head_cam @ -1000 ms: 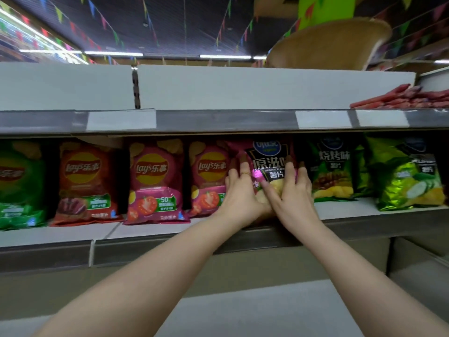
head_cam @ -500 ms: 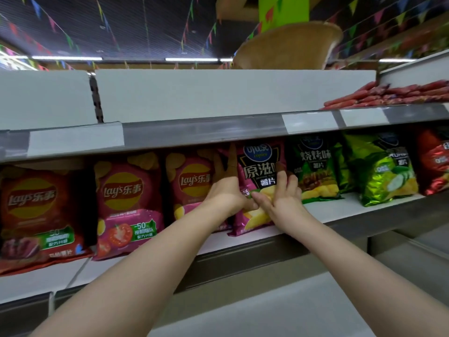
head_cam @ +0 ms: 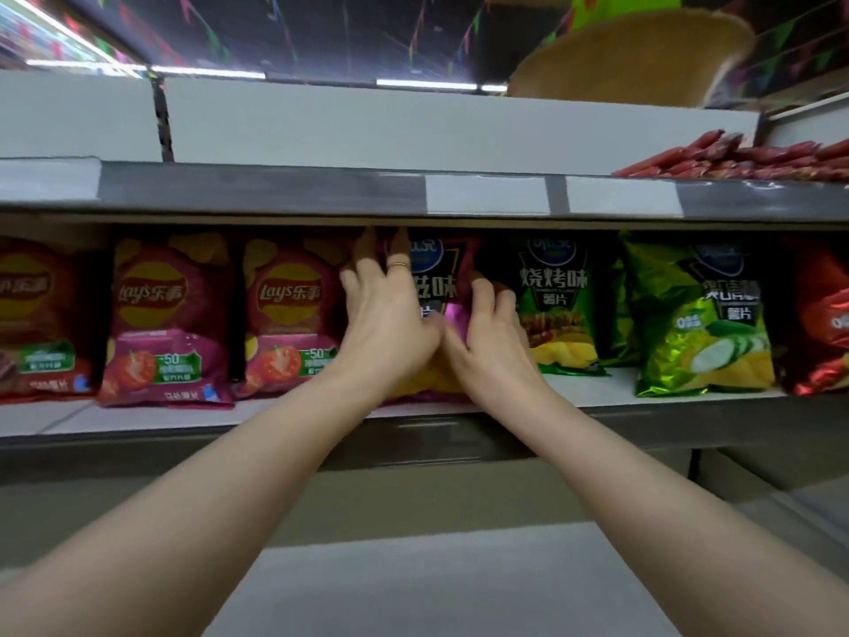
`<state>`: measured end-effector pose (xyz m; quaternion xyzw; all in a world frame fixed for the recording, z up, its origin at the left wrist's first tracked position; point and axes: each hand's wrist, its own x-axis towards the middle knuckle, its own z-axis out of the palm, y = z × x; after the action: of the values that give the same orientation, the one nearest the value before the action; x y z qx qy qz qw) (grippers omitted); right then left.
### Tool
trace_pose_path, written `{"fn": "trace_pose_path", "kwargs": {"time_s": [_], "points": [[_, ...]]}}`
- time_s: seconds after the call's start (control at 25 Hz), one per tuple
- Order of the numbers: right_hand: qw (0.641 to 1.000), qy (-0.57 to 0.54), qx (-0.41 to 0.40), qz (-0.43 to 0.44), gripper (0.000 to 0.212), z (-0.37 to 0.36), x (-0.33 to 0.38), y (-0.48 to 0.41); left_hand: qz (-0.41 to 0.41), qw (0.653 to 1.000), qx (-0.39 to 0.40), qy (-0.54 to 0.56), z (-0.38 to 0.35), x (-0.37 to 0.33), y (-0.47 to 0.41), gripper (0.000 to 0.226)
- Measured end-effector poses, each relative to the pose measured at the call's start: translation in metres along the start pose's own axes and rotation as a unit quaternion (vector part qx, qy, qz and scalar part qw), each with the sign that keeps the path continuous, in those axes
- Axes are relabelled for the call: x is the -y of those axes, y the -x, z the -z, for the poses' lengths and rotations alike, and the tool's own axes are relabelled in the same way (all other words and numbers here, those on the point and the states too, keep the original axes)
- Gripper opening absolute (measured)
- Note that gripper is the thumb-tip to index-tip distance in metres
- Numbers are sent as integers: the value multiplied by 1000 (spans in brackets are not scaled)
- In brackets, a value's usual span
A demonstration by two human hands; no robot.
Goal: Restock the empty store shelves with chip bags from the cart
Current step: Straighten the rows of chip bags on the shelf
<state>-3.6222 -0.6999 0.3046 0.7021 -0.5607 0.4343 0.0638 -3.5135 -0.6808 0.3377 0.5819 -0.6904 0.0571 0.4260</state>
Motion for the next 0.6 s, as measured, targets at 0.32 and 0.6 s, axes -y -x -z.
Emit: {"fn": "trace_pose_path", "kwargs": {"time_s": [0.32,0.6], "points": [[993,100,-14,-59,59,50,-82,-20,-92,993,50,59,-74,-64,20,77],[982,-33,120,-140,84,40,-122,-59,150,971,161,90,-123,-87,-22,100]]}}
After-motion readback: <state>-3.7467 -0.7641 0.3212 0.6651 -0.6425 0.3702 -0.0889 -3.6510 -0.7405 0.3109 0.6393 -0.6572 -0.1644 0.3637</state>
